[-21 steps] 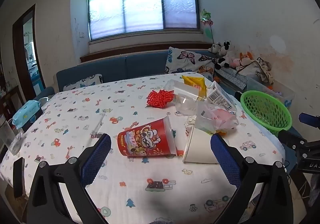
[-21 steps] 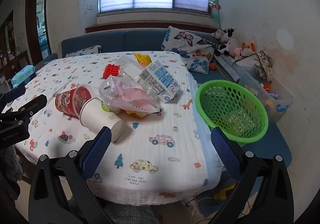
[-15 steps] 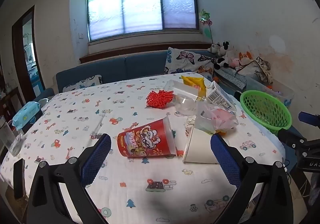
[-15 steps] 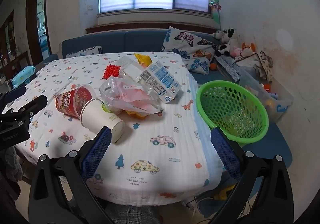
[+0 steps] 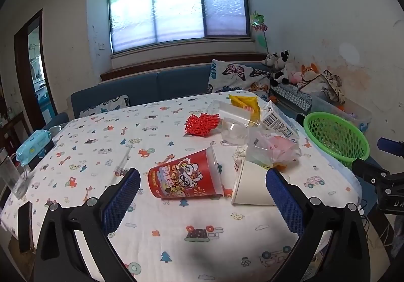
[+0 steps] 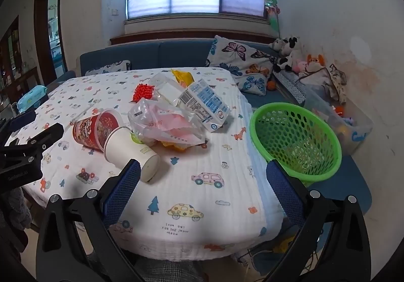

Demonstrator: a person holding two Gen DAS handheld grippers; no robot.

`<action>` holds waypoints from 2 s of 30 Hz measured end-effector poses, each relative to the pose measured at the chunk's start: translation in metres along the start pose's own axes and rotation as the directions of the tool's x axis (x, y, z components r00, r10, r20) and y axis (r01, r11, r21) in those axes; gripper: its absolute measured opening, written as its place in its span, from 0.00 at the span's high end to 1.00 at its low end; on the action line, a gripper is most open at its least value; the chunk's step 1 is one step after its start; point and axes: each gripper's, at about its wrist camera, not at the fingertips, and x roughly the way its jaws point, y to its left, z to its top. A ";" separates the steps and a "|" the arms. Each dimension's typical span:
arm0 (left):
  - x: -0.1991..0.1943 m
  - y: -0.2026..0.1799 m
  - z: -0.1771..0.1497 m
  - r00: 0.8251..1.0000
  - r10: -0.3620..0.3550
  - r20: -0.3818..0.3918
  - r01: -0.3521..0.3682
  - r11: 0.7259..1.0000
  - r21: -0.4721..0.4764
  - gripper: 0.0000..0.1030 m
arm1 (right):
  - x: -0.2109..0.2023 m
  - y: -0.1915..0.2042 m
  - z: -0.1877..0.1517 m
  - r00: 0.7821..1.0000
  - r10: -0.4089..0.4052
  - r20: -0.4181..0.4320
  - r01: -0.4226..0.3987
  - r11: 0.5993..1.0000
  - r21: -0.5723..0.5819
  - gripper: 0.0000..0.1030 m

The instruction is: Collect trash

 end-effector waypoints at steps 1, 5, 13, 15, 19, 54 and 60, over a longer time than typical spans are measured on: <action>0.000 0.000 0.000 1.000 0.001 0.000 -0.001 1.000 0.000 0.06 | 0.000 0.000 0.000 1.000 0.002 0.000 -0.002 1.000 0.001 0.04; -0.001 0.001 0.001 1.000 0.003 0.000 -0.003 1.000 0.001 0.06 | 0.000 0.000 0.000 1.000 0.003 -0.001 -0.003 1.000 0.002 0.04; 0.001 0.005 0.002 1.000 0.004 -0.002 -0.004 1.000 -0.001 0.06 | 0.002 0.002 0.000 1.000 0.009 0.000 -0.009 1.000 0.004 0.04; 0.002 0.006 0.002 1.000 0.005 -0.001 -0.005 1.000 0.001 0.06 | 0.003 0.002 0.000 1.000 0.012 0.000 -0.012 1.000 0.007 0.04; 0.001 0.004 0.002 1.000 0.007 0.001 -0.007 1.000 0.001 0.06 | 0.004 0.001 0.000 1.000 0.016 0.000 -0.016 1.000 0.008 0.04; 0.016 0.016 0.007 1.000 0.012 -0.006 -0.011 1.000 0.012 0.06 | 0.033 0.004 0.010 0.997 0.068 -0.029 -0.068 0.998 0.003 0.04; 0.027 0.025 0.006 1.000 0.014 -0.017 -0.014 1.000 0.005 0.06 | 0.043 0.011 0.014 0.995 0.092 -0.040 -0.093 0.995 -0.024 0.04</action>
